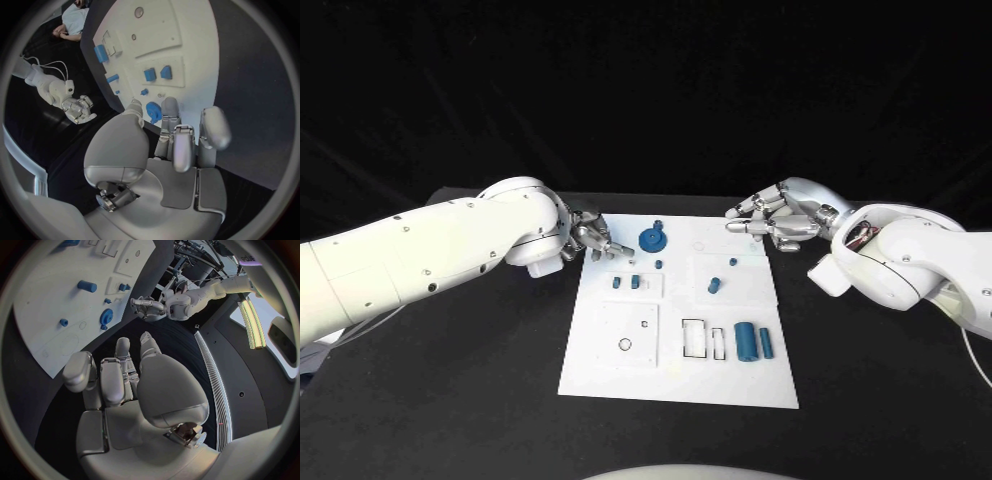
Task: Assemble the parts on the task board
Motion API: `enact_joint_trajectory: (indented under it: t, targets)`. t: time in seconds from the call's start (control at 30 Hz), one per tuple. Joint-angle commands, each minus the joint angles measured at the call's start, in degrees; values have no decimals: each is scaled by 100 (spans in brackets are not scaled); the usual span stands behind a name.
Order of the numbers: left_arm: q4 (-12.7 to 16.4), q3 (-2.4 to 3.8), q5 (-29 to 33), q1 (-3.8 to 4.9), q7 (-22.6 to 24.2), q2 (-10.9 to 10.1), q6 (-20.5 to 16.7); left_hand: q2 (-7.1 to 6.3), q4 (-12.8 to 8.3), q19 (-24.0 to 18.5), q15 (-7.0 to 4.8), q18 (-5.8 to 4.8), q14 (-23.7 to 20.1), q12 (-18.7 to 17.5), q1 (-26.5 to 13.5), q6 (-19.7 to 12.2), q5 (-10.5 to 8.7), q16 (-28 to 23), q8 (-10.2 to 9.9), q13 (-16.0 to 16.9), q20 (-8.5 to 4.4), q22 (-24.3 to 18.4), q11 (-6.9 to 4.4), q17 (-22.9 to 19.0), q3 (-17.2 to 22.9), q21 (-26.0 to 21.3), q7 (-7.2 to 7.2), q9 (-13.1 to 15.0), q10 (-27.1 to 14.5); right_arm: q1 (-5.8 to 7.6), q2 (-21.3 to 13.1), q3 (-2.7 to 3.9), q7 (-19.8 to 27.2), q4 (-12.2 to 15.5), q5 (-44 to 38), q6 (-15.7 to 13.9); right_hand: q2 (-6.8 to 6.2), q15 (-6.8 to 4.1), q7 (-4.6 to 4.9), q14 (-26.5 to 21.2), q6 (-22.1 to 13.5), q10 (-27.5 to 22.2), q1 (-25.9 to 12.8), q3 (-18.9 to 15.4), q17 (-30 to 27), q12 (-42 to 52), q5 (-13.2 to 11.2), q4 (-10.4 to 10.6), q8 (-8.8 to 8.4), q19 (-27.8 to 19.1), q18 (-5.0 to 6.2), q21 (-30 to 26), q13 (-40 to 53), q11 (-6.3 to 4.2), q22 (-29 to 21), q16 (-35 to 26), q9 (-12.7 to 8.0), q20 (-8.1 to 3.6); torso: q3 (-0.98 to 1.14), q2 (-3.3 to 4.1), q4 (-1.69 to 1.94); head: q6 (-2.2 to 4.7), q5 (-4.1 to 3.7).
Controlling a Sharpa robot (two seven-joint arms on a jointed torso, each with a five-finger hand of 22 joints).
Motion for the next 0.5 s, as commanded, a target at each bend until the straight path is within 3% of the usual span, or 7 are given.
enact_joint_trajectory:
  t: [0.03,0.07,0.13,0.17,0.2,0.3,0.5]
  targets:
    - [3,4,745,23,1108,10,-750,78,4,-949,169,318,-505,-391,242,-316,1,-1285,-195,-295,199,-1267,212,-686,-118,-1937,235,-192,-536,-5,2,-1,56,4,-23,72,73,27,10,82,-51,-42,-45,-57,-3,46,22,56,35,-33,104,-30,-17,-5,-7,-33,4,9,1,5,-1,25,-30]
    - [-4,3,788,26,1287,18,-810,105,-80,-1177,234,392,-747,-515,410,-399,13,-1651,-261,-379,220,-1569,262,-1059,-86,-2379,276,-249,-686,-5,1,-1,56,3,-22,69,76,27,10,82,-51,-42,-48,-60,-4,47,23,60,36,-34,104,-32,-18,-5,-8,-34,4,9,1,5,-1,25,-30]
    - [-31,-10,801,29,1717,59,-952,137,-273,-1459,382,418,-1426,-887,960,-580,4,-2610,-473,-665,327,-1885,418,-1997,12,-2868,415,-448,-1040,-5,0,-1,53,1,-22,55,79,27,10,81,-52,-42,-48,-60,-4,48,24,62,36,-35,105,-33,-19,-5,-10,-35,4,9,-3,8,3,33,-43]
    - [-53,-25,768,28,1929,93,-1019,146,-392,-1543,417,418,-1756,-1045,1244,-612,8,-3067,-553,-793,374,-1981,447,-2443,81,-3014,416,-532,-1172,-5,0,-1,52,0,-22,46,87,27,10,82,-53,-43,-42,-59,-4,49,28,63,37,-36,105,-35,-21,-5,-12,-35,4,9,-3,8,5,35,-49]
    - [-79,-44,713,25,2130,135,-1076,171,-507,-1681,540,453,-2035,-1320,1582,-565,-32,-3428,-719,-1068,431,-2182,507,-2761,177,-3300,451,-720,-1266,-5,0,-2,51,-1,-22,35,99,27,9,82,-54,-45,-29,-55,-4,51,34,62,40,-34,105,-35,-23,-7,-11,-36,4,9,-2,4,11,42,-70]
    - [-169,-106,381,-13,2657,287,-1225,180,-847,-1713,475,476,-2173,-1720,2319,-496,22,-3677,-987,-1465,476,-2388,519,-2999,463,-3551,430,-985,-1364,-6,4,-2,58,-3,-24,3,123,24,7,82,-57,-51,17,-47,-9,54,42,51,47,-36,106,-43,-33,-10,-18,-43,5,9,-6,4,10,51,-81]
    - [-328,-217,-632,-127,3173,569,-1336,-7,-1030,-1526,469,480,-2012,-2468,2671,-34,18,-3992,-1534,-2365,432,-2616,526,-3456,803,-3760,345,-1522,-912,-8,14,-2,66,-6,-27,-20,140,22,6,82,-61,-58,71,-38,-16,56,45,33,53,-32,106,-45,-43,-12,-17,-52,5,8,-11,10,-9,63,-99]
